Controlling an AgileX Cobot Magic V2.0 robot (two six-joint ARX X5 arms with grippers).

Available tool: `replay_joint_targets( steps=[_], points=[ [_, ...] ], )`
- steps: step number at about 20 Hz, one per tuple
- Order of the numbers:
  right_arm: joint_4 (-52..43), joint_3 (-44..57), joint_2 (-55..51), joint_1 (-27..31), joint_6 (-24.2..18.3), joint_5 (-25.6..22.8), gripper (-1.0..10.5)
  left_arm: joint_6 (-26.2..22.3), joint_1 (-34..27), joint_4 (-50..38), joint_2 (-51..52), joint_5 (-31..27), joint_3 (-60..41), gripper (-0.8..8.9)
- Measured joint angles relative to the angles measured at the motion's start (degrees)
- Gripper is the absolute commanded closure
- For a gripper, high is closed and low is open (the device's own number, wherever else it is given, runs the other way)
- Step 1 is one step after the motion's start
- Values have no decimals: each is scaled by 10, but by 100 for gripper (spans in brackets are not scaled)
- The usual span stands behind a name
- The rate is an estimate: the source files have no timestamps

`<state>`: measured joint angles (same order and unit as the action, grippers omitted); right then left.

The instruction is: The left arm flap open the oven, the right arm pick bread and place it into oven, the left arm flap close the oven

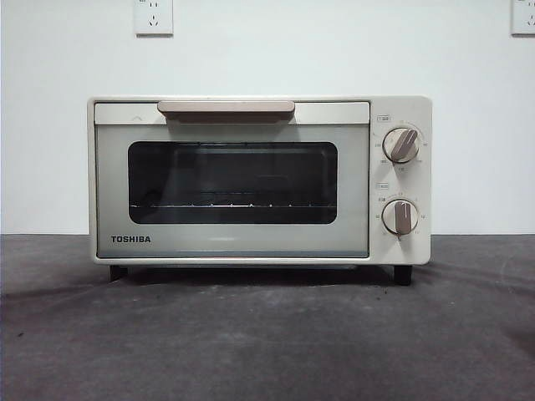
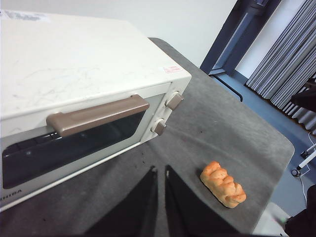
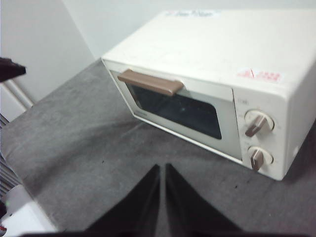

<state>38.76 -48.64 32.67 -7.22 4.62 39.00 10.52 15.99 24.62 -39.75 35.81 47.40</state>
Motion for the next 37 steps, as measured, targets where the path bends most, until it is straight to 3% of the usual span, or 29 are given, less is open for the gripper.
replay_joint_targets(
  steps=[4,7,19,31,37],
  points=[
    [11,0,0,0,1,0,494,-2,4,0,0,0,0,471],
    [12,0,0,0,12,0,380,-4,4,0,0,0,0,335],
    [63,0,0,0,38,-4,380,1,14,0,0,0,0,336],
    [212,0,92,0,46,-134,380,1,15,0,-7,0,0,345],
    [209,29,193,-14,54,-209,380,1,19,0,-7,0,0,345]
  ],
)
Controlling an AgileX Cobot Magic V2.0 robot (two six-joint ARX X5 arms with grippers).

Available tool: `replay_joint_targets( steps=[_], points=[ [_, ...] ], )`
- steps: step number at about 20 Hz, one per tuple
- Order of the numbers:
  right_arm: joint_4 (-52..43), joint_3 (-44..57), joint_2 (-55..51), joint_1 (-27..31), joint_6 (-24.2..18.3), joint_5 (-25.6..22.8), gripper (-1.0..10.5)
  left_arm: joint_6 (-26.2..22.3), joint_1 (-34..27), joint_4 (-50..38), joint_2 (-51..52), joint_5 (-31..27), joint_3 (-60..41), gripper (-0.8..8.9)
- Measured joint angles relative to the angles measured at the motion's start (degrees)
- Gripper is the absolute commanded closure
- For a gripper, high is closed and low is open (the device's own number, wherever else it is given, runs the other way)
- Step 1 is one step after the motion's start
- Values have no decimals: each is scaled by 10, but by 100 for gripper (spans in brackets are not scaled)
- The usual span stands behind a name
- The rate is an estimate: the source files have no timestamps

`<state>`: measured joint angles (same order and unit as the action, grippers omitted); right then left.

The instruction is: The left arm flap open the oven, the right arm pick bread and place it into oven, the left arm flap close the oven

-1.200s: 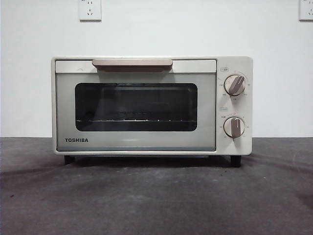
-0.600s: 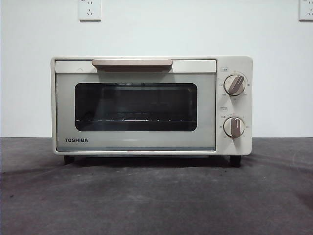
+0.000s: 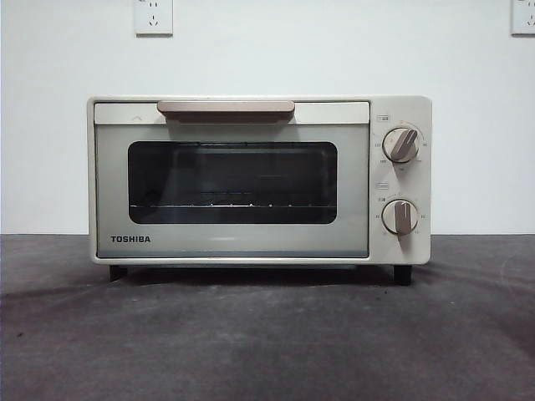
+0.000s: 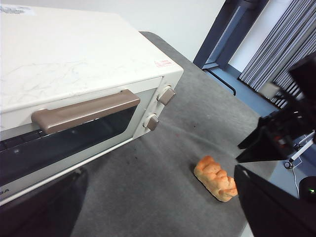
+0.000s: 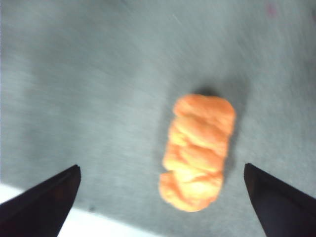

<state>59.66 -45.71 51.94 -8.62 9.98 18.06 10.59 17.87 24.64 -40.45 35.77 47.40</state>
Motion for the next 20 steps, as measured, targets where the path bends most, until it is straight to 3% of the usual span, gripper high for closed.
replay_joint_targets(
  steps=[3,7,13,17,20],
  points=[
    [-35,10,53,-17,10,-9,380,0,0,0,0,0,0,345],
    [-54,16,136,-41,21,-61,381,0,0,0,0,0,0,345],
    [-83,17,242,-41,23,-63,382,0,0,0,0,0,0,345],
    [-90,17,288,-41,23,-63,564,0,0,0,0,0,0,345],
    [-92,17,295,-41,23,-63,798,0,0,0,0,0,0,345]
  ],
)
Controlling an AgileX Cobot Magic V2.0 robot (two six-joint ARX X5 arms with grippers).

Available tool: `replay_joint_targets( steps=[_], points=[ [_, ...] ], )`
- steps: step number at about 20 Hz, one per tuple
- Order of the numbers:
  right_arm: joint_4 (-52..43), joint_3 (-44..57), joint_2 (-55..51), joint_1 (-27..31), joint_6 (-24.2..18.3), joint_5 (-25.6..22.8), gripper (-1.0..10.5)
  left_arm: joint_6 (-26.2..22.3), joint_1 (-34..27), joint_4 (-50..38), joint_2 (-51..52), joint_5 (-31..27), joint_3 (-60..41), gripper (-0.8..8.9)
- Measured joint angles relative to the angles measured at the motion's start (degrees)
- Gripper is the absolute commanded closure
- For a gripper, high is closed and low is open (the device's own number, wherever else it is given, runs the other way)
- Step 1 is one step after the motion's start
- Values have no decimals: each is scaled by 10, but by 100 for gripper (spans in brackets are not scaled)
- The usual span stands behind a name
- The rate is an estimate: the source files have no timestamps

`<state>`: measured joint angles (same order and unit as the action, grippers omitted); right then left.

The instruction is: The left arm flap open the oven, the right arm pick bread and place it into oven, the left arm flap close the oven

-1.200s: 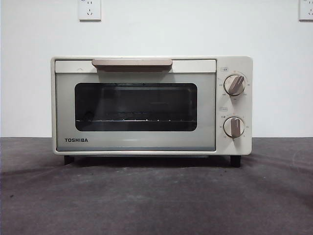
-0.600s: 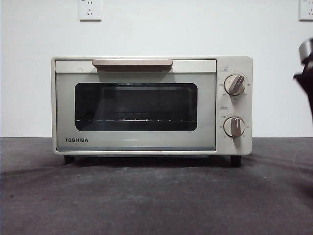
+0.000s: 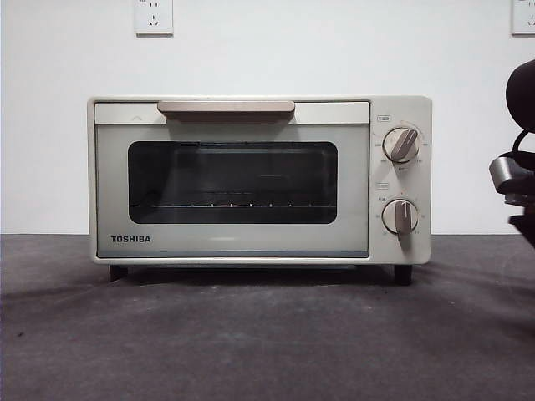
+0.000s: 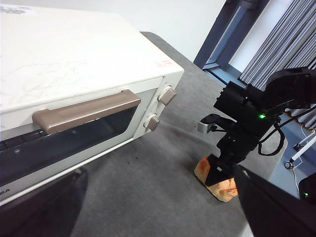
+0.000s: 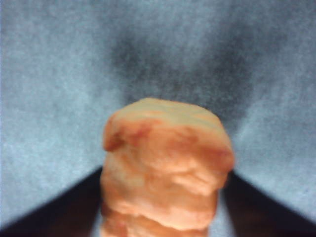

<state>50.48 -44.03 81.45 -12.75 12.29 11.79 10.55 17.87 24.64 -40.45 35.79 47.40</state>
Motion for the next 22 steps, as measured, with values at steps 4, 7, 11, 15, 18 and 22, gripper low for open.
replay_joint_targets(
  steps=[4,7,11,15,18,22],
  points=[
    [3,0,-13,0,0,2,843,-3,0,1,0,0,0,350],
    [24,0,-74,0,0,13,843,-11,4,2,0,-2,0,401],
    [43,0,-202,0,-1,87,843,-17,4,5,-19,-17,7,466],
    [43,0,-342,0,-2,121,843,-17,4,35,-77,-18,50,646],
    [43,0,-438,0,-2,122,843,-20,12,45,-146,-20,88,762],
    [43,0,-549,0,0,135,843,-30,30,58,-243,-45,164,804]
  ],
)
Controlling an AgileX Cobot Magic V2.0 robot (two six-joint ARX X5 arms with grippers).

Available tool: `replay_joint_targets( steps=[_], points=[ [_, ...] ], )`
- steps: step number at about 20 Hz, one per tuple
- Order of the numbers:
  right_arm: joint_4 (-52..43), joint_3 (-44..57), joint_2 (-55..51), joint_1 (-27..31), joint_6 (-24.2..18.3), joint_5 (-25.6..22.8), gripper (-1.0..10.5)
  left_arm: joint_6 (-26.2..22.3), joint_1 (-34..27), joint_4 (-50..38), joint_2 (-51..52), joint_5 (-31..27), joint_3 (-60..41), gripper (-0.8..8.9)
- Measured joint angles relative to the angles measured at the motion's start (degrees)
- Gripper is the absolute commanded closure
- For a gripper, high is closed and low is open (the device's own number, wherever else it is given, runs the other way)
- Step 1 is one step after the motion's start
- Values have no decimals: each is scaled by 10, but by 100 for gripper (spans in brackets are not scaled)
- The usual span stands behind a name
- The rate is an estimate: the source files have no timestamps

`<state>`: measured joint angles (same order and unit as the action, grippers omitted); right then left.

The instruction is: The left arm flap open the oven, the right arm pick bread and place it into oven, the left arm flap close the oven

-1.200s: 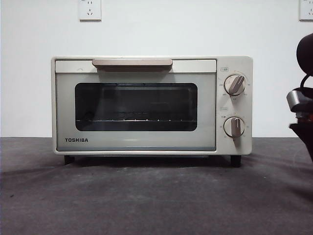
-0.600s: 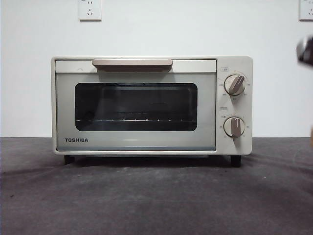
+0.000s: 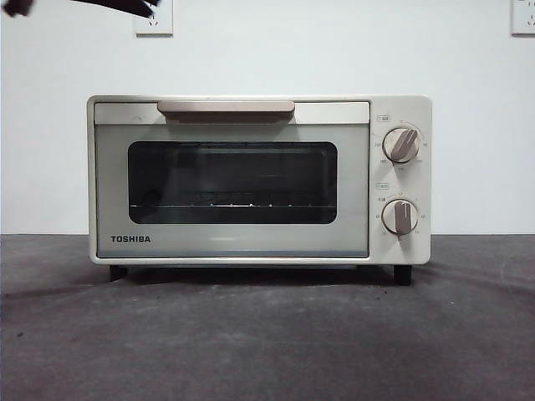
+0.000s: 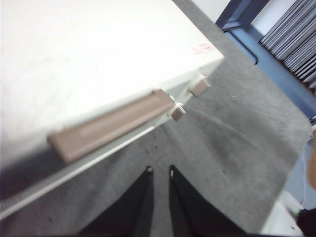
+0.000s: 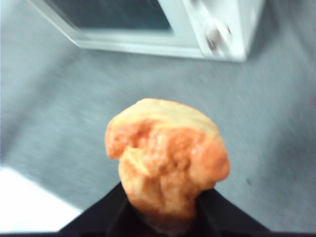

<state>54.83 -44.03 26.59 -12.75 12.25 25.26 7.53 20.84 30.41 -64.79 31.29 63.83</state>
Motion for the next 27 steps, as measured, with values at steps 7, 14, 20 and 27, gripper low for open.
replay_joint_targets(
  steps=[7,14,20,27],
  points=[
    [-3,0,-82,0,27,16,843,-108,45,67,-137,-77,129,804],
    [-6,0,-85,0,32,16,843,-174,75,68,-190,-132,154,804],
    [-16,0,-85,0,33,16,843,-192,82,43,-216,-159,154,804],
    [-16,0,-85,0,33,16,843,-197,83,44,-227,-159,155,804]
  ],
)
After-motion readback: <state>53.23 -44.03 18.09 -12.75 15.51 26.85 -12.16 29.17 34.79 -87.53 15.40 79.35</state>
